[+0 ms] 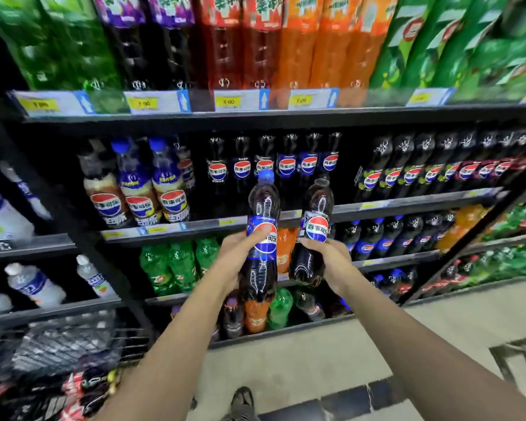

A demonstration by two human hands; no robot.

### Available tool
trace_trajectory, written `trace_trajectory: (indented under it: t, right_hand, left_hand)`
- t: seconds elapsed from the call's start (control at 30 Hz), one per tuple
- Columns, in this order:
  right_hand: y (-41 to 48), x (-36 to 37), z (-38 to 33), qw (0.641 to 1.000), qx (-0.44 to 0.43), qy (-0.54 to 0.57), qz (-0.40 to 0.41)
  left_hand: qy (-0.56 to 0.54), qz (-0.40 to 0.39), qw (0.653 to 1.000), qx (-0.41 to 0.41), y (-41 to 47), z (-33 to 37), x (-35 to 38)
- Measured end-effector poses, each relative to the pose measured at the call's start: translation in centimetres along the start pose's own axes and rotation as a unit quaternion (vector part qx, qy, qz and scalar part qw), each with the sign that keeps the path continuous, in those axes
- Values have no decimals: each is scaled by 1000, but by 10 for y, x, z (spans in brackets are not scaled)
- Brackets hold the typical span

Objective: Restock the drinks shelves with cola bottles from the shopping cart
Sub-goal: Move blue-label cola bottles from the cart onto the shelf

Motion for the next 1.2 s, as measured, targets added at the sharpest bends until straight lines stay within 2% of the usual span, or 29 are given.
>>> trace_trajectory:
  t: [0.27, 0.37, 0.53, 0.73, 0.97, 1.2]
  right_hand:
    - [83, -15, -42, 999, 5, 16, 41]
    - [106, -18, -48, 999, 5, 8, 30]
    - [138, -27, -65, 999, -25, -28, -16]
    - [168, -40, -82, 994, -49, -69, -63]
    - [192, -59, -99, 983, -95, -143, -71]
    - [203, -48, -123, 977, -147, -135, -80]
  left_hand:
    - [32, -50, 998, 1, 106, 35, 41]
    - [32, -50, 998, 3, 132, 39, 49]
    - [48, -9, 998, 34, 163, 42, 65]
    - [6, 56, 996, 74, 180, 44, 88]
    - [-37, 62, 991, 116, 194, 45, 108]
    - [-33, 63, 988, 136, 206, 51, 112]
Point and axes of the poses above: each hand's wrist, its own y-axis towards the middle knuckle, its own x-axis out of the palm, z = x × y, the point moved 7 cm from there along y, towards the middle knuckle, and after that the axes turned 2 degrees about z, right-handed, at the moved point
